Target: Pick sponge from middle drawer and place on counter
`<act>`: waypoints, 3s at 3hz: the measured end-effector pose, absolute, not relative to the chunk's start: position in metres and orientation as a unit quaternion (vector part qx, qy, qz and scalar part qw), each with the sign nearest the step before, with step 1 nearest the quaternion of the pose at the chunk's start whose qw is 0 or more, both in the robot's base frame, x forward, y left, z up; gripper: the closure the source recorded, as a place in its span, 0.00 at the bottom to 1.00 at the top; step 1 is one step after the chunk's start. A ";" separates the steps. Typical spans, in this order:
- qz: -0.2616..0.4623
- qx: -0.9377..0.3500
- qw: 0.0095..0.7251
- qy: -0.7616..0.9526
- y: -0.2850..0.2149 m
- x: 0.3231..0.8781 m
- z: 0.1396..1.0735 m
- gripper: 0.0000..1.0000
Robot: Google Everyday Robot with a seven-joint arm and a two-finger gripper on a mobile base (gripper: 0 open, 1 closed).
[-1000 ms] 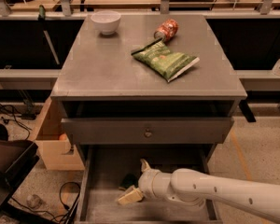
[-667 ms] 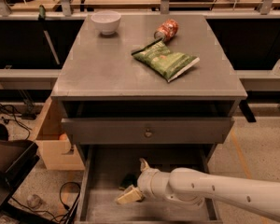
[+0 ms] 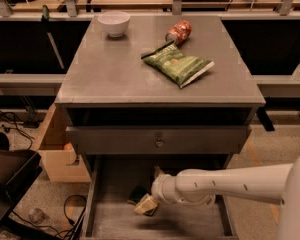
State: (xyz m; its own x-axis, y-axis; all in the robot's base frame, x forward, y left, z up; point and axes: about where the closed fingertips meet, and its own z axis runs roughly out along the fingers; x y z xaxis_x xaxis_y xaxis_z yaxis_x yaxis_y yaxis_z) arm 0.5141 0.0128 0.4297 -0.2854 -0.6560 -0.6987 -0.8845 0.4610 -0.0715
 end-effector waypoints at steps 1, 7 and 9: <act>0.157 -0.505 0.314 0.789 -0.009 0.511 0.400 0.00; 0.203 -0.443 0.361 0.795 0.014 0.473 0.377 0.00; 0.200 -0.438 0.329 0.812 0.024 0.483 0.346 0.18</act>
Offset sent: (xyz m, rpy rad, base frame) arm -0.0575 -0.0664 -0.0721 -0.0052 0.0828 -0.1241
